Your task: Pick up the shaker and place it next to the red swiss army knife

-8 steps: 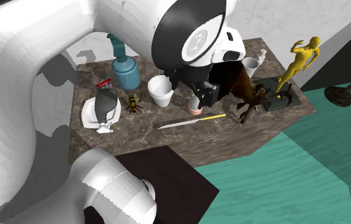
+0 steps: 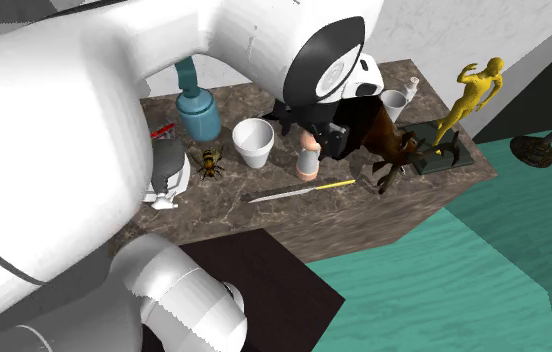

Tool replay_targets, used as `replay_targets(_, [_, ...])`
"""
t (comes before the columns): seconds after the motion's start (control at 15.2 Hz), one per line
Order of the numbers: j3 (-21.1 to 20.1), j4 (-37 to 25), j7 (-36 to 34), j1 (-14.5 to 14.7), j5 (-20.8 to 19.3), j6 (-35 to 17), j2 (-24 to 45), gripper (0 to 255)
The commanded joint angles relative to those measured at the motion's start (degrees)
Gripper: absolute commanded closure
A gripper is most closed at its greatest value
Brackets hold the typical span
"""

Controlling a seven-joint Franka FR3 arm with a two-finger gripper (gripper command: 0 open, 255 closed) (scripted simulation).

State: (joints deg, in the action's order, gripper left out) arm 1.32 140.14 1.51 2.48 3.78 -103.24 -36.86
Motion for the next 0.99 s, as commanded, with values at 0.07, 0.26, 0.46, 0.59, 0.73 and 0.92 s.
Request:
replay_targets(0.07, [-0.1, -0.8, 0.8, 0.8, 1.0, -5.1, 6.2, 0])
replay_targets(0.26, [-0.3, -2.3, 1.5, 1.6, 2.0, -9.7, 12.7, 0])
replay_targets(0.46, [-0.5, -4.6, 2.3, 2.4, 3.2, -13.7, 19.3, 0])
replay_targets(0.59, [-0.6, -5.6, 2.7, 2.7, 3.7, -15.1, 21.9, 0])
replay_targets(0.73, [-0.7, -4.6, 2.7, 2.8, 3.8, -16.7, 22.5, 0])
replay_targets(0.92, [-0.8, -3.1, 2.9, 2.9, 4.1, -19.2, 23.5, 0])
